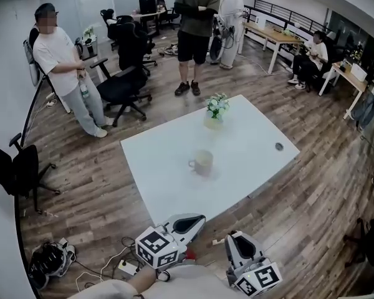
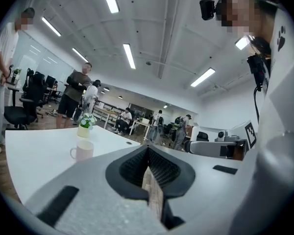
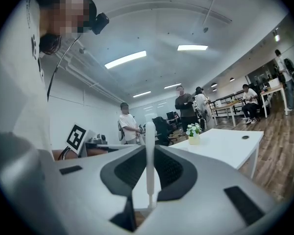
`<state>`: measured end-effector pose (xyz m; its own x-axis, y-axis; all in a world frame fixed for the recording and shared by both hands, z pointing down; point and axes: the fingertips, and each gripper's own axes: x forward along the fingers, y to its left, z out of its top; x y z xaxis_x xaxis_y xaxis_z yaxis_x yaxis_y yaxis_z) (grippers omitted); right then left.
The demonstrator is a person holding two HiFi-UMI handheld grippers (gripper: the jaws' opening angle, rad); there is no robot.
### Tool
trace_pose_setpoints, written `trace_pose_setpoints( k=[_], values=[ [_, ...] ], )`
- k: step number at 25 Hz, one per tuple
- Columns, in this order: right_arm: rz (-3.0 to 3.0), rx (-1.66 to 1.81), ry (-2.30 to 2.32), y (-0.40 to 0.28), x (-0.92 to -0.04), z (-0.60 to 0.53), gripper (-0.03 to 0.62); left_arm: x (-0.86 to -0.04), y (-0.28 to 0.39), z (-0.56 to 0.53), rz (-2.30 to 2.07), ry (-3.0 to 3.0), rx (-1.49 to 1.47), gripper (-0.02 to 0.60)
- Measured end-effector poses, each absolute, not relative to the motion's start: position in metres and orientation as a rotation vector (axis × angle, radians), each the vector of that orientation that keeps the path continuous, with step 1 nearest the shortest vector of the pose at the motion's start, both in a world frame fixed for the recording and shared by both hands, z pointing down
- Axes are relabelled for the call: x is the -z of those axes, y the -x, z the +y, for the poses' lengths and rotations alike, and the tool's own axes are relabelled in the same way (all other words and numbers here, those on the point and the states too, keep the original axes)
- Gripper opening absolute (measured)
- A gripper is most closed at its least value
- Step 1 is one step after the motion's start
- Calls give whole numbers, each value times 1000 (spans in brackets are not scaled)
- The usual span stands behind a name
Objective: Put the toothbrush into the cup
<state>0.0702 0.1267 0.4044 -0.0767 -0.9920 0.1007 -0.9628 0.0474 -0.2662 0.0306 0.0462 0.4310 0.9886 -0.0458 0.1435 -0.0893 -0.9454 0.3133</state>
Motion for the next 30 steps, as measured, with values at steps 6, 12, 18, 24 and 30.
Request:
trace_pose_setpoints(
  k=[6,12,18,24,30],
  values=[
    [2222,460,2039,-74,-412,81,58,-433,-35,1,-118,-2789,-189,5],
    [2277,519,1990,-69,-417,43,58,-440,-20,-39,-208,-2754,-193,5],
    [2247,547,2009,-81,-418,32,58,-443,-20,-60,-244,-2732,-202,5],
    [2205,551,2023,-108,-418,26,58,-439,-45,-50,-193,-2744,-198,5],
    [2274,483,1962,-130,-410,-6,58,-437,-65,-75,-270,-2753,-185,5]
  ],
)
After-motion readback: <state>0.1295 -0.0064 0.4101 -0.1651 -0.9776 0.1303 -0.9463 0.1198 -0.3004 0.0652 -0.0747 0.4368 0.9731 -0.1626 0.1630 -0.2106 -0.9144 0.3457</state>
